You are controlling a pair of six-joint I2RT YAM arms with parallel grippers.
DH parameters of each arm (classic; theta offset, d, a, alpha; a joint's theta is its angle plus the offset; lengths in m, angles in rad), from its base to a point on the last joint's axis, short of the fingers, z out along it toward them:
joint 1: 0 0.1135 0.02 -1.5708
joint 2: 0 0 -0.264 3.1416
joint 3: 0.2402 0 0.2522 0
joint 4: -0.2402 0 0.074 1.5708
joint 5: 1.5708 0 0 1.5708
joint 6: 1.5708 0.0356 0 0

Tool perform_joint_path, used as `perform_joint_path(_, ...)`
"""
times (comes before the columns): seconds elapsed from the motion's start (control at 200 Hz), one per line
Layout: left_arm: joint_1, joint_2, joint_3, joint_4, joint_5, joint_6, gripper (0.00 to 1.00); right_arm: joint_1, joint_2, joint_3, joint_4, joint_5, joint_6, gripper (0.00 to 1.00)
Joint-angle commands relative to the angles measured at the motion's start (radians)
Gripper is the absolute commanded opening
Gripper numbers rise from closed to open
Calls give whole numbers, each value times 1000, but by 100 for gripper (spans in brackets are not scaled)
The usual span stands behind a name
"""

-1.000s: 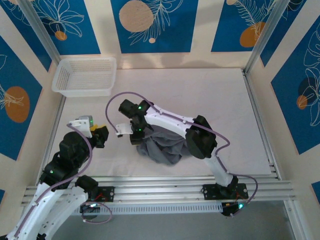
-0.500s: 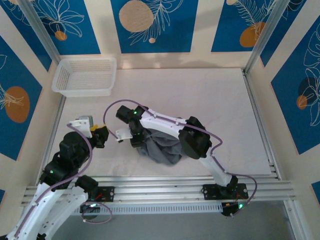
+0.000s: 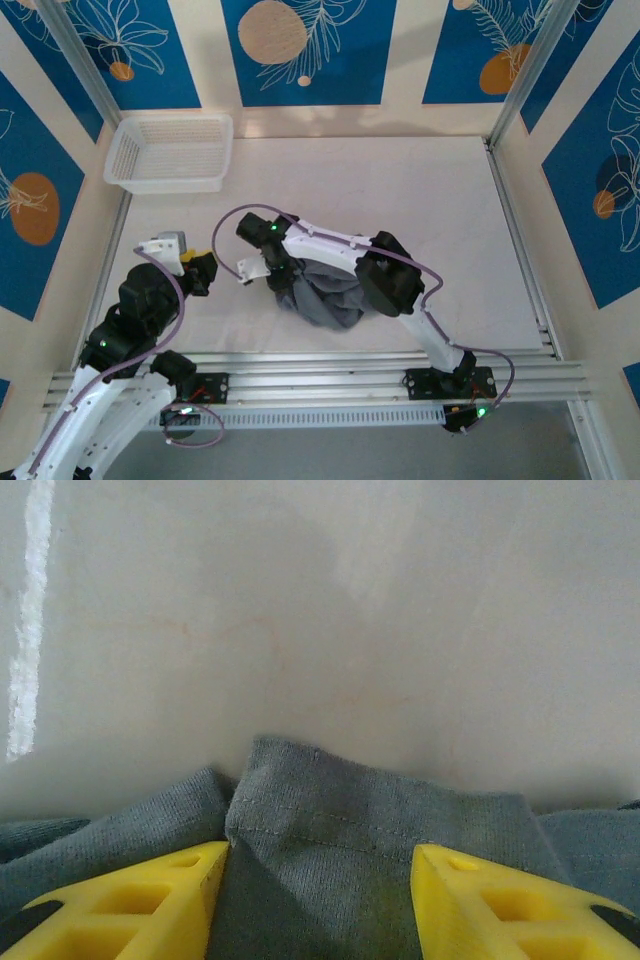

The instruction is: Fold the inside-out t-shirt

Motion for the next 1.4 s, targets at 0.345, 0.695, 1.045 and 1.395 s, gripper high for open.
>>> perform_joint_path(0.345,8,-4,-2,-1,5,-9,43,-19,-67,-70,18,-14,-68,58)
perform_joint_path(0.695,8,-4,-4,-1,0,-8,43,-7,-84,-78,123,13,-80,39)
perform_joint_path(1.045,8,-4,-4,-1,-1,-9,43,3,-50,-77,122,-12,-52,31)
perform_joint_path(1.395,8,-4,-8,-1,-3,-9,43,5,-20,-47,118,-25,-55,22)
